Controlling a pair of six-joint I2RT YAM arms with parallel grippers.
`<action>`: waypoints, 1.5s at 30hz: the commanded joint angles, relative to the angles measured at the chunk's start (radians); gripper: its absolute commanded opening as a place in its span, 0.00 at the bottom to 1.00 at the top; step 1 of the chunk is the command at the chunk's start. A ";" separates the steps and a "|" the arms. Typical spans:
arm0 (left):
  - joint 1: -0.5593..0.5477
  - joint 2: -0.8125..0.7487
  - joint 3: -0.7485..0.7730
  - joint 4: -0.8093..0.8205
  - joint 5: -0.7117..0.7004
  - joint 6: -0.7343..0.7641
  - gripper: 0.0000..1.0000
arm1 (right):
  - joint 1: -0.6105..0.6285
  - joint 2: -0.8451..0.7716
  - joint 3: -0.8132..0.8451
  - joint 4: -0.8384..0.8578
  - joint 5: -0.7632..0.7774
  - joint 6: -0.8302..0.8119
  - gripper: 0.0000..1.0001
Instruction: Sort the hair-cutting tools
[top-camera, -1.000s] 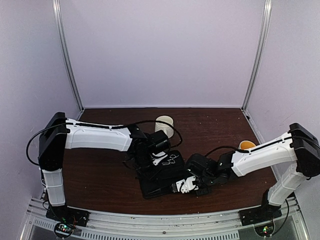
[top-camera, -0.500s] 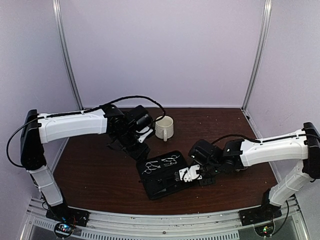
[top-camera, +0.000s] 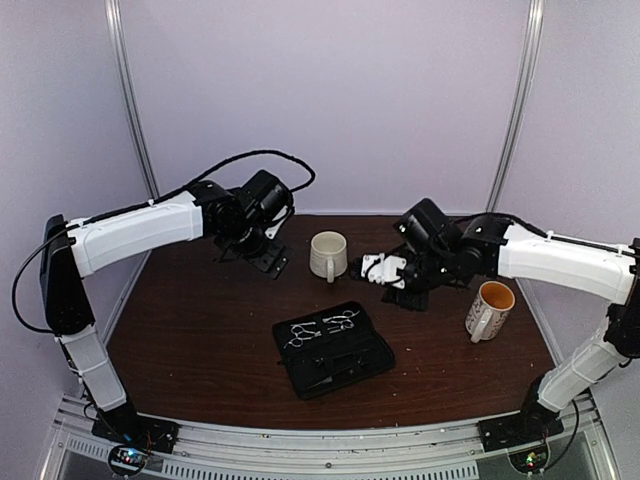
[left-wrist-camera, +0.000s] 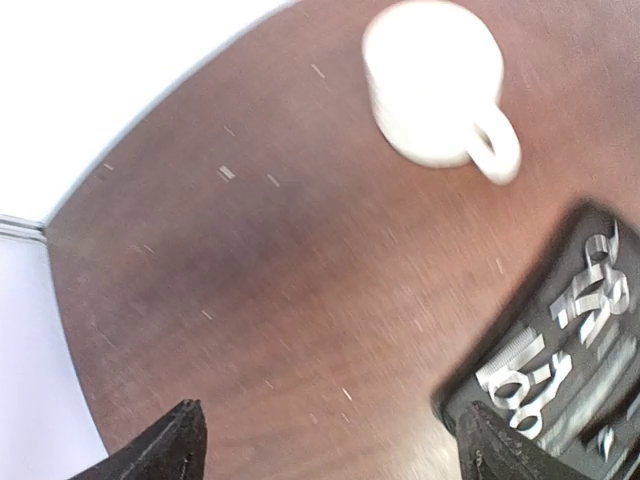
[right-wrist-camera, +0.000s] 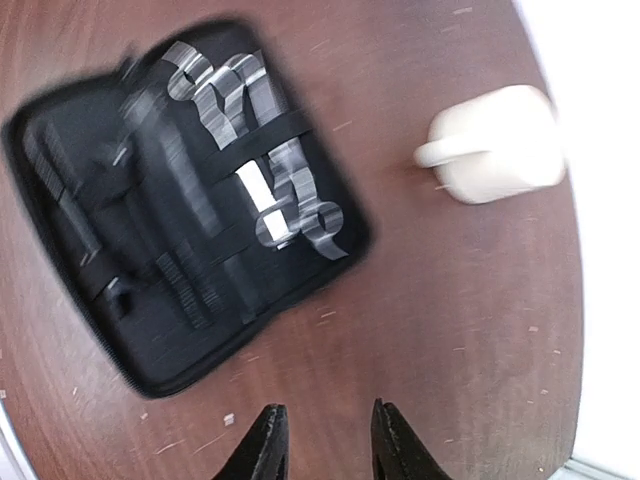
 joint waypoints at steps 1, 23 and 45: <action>0.048 -0.023 0.047 0.079 -0.040 0.041 0.91 | -0.114 -0.045 0.138 -0.025 -0.084 0.087 0.30; 0.185 0.115 -0.155 0.308 0.593 -0.071 0.67 | -0.067 -0.080 -0.235 0.027 -0.330 -0.078 0.64; 0.265 0.167 -0.346 0.410 0.836 -0.156 0.62 | 0.112 0.115 -0.282 0.172 -0.132 -0.096 0.33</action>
